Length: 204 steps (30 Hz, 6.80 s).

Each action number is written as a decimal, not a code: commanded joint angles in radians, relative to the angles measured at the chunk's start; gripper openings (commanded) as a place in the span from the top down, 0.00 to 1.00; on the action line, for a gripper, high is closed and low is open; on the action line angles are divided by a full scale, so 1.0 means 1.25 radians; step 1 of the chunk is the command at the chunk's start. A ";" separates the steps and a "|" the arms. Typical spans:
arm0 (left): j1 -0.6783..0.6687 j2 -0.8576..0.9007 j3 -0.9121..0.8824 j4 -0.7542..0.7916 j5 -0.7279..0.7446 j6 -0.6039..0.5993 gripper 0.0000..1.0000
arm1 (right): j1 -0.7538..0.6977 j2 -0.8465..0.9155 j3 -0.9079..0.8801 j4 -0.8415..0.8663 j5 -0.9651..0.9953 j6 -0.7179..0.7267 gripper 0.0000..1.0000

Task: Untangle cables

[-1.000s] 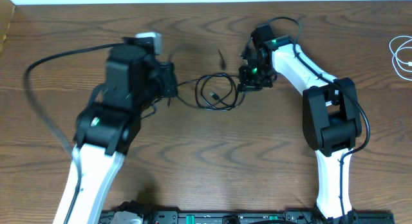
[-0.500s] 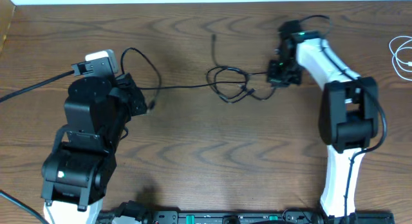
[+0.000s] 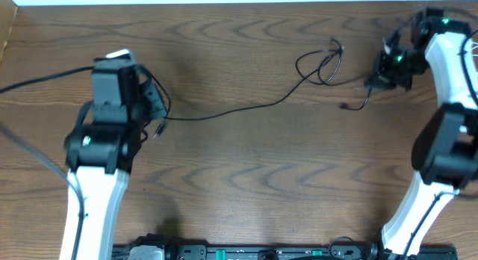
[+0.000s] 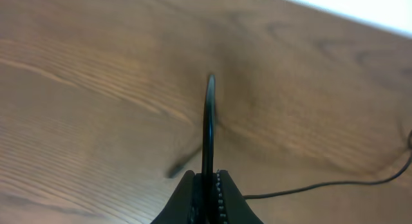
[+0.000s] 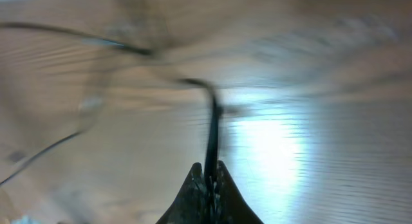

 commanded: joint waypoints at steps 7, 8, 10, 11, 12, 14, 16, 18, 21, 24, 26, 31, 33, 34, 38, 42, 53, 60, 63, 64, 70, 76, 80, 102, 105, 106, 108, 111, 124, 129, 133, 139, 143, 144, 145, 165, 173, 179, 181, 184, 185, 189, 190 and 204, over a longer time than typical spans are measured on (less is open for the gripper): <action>0.004 0.133 0.014 -0.002 0.083 0.020 0.93 | 0.067 -0.404 0.096 0.126 -0.194 0.029 0.99; 0.004 0.138 0.014 -0.002 0.085 0.020 0.93 | 0.070 -0.421 0.096 0.139 -0.203 0.039 0.99; 0.003 0.149 0.014 -0.002 0.090 0.020 0.92 | 0.073 -0.481 0.096 0.186 -0.241 0.070 0.99; 0.003 0.152 0.014 -0.002 0.107 0.027 0.92 | 0.073 -0.504 0.096 0.204 -0.249 0.087 0.99; 0.003 0.155 0.014 0.000 0.142 0.041 0.93 | 0.074 -0.522 0.096 0.215 -0.248 0.100 0.99; 0.003 0.157 0.014 0.007 0.196 0.070 0.93 | 0.075 -0.550 0.096 0.229 -0.248 0.110 0.99; 0.003 0.158 0.014 0.013 0.231 0.074 0.93 | 0.075 -0.568 0.096 0.227 -0.216 0.110 0.99; 0.003 0.158 0.014 0.013 0.254 0.074 0.93 | 0.075 -0.569 0.096 0.222 -0.161 0.110 0.99; 0.003 0.158 0.014 0.013 0.321 0.074 0.93 | 0.066 -0.562 0.096 0.186 0.050 0.110 0.99; 0.001 0.158 0.014 0.010 0.338 0.077 0.93 | 0.024 -0.563 0.096 0.150 0.144 0.132 0.99; -0.003 0.158 0.014 0.007 0.338 0.077 0.93 | -0.012 -0.562 0.096 0.130 0.160 0.132 0.99; -0.016 0.158 0.014 0.007 0.338 0.077 0.93 | -0.163 -0.562 0.096 0.082 0.163 0.153 0.99; -0.020 0.158 0.014 0.007 0.338 0.077 0.93 | -0.252 -0.562 0.096 0.077 0.163 0.169 0.99; -0.020 0.158 0.014 0.007 0.338 0.077 0.93 | -0.280 -0.562 0.096 0.078 0.163 0.180 0.99; -0.020 0.158 0.014 0.007 0.338 0.077 0.93 | -0.418 -0.545 0.090 0.078 0.252 0.272 0.99; -0.020 0.158 0.014 0.007 0.338 0.077 0.92 | -0.510 -0.480 0.085 0.078 0.294 0.305 0.99; -0.020 0.158 0.014 0.007 0.338 0.077 0.93 | -0.554 -0.211 0.085 0.191 0.182 0.283 0.95; -0.020 0.158 0.014 0.007 0.338 0.077 0.92 | -0.554 -0.101 0.085 0.188 0.145 0.283 0.39; -0.020 0.158 0.014 0.007 0.338 0.077 0.92 | -0.554 -0.085 0.085 0.175 0.063 0.283 0.29; -0.020 0.158 0.014 0.007 0.338 0.077 0.93 | -0.553 -0.085 0.085 0.173 0.023 0.283 0.29; -0.020 0.158 0.014 0.015 0.364 0.061 0.93 | -0.490 -0.085 0.085 0.116 -0.292 0.110 0.27; -0.020 0.156 0.014 0.135 0.604 0.061 0.93 | -0.303 -0.083 0.080 -0.034 -0.301 -0.152 0.27; -0.019 0.142 0.014 0.290 0.761 0.020 0.93 | -0.166 -0.082 0.079 -0.067 -0.299 -0.254 0.27; -0.018 0.027 0.014 0.520 0.510 -0.637 0.92 | 0.419 -0.079 -0.061 0.205 -0.291 -0.367 0.32; -0.018 0.027 0.014 0.520 0.504 -0.698 0.93 | 0.458 -0.078 -0.133 0.271 -0.303 -0.404 0.32; -0.018 0.027 0.014 0.520 0.501 -0.710 0.92 | 0.465 -0.079 -0.149 0.289 -0.312 -0.406 0.32; -0.018 0.027 0.014 0.520 0.501 -0.729 0.92 | 0.478 -0.078 -0.186 0.343 -0.338 -0.405 0.32; -0.018 0.027 0.014 0.519 0.501 -0.733 0.92 | 0.499 -0.078 -0.247 0.443 -0.384 -0.383 0.32; -0.018 0.027 0.014 0.495 0.502 -0.729 0.93 | 0.537 -0.078 -0.290 0.493 -0.452 -0.380 0.47; -0.018 0.027 0.014 0.490 0.502 -0.729 0.92 | 0.582 -0.078 -0.290 0.533 -0.426 -0.339 0.55; -0.018 0.027 0.014 0.488 0.502 -0.729 0.92 | 0.590 -0.078 -0.290 0.549 -0.417 -0.314 0.55; -0.018 0.028 0.014 0.450 0.502 -0.697 0.92 | 0.579 -0.079 -0.290 0.537 -0.388 -0.251 0.98; -0.018 0.028 0.014 0.386 0.501 -0.622 0.85 | 0.551 -0.079 -0.290 0.515 -0.388 -0.220 0.99; -0.018 0.028 0.014 0.366 0.501 -0.597 0.83 | 0.540 -0.080 -0.290 0.507 -0.388 -0.207 0.99; -0.018 0.028 0.014 0.344 0.500 -0.572 0.83 | 0.527 -0.081 -0.290 0.495 -0.388 -0.196 0.99; -0.018 0.069 0.014 0.047 0.349 -0.357 0.74 | 0.246 -0.432 0.044 0.387 0.188 0.077 0.99; -0.018 0.069 0.014 0.058 0.348 -0.357 0.74 | 0.152 -0.415 0.044 0.617 0.354 -0.056 0.99; -0.018 0.069 0.014 0.079 0.348 -0.357 0.74 | 0.119 -0.294 0.044 0.756 0.538 -0.230 0.99; -0.018 0.070 0.014 0.084 0.348 -0.357 0.74 | 0.109 -0.255 0.044 0.814 0.568 -0.270 0.99; -0.019 0.081 0.014 0.103 0.332 -0.357 0.74 | 0.082 -0.165 0.044 0.980 0.530 -0.343 0.99; -0.020 0.089 0.014 0.104 0.310 -0.357 0.74 | 0.074 -0.145 0.044 1.022 0.511 -0.349 0.99; -0.020 0.140 0.014 0.094 0.277 -0.357 0.74 | 0.027 -0.048 0.044 1.188 0.489 -0.322 0.99; -0.020 0.152 0.014 0.094 0.277 -0.357 0.74 | 0.019 -0.038 0.044 1.193 0.491 -0.320 0.99; -0.020 0.273 0.014 0.107 0.299 -0.358 0.78 | -0.233 0.048 0.044 0.976 0.422 -0.174 0.99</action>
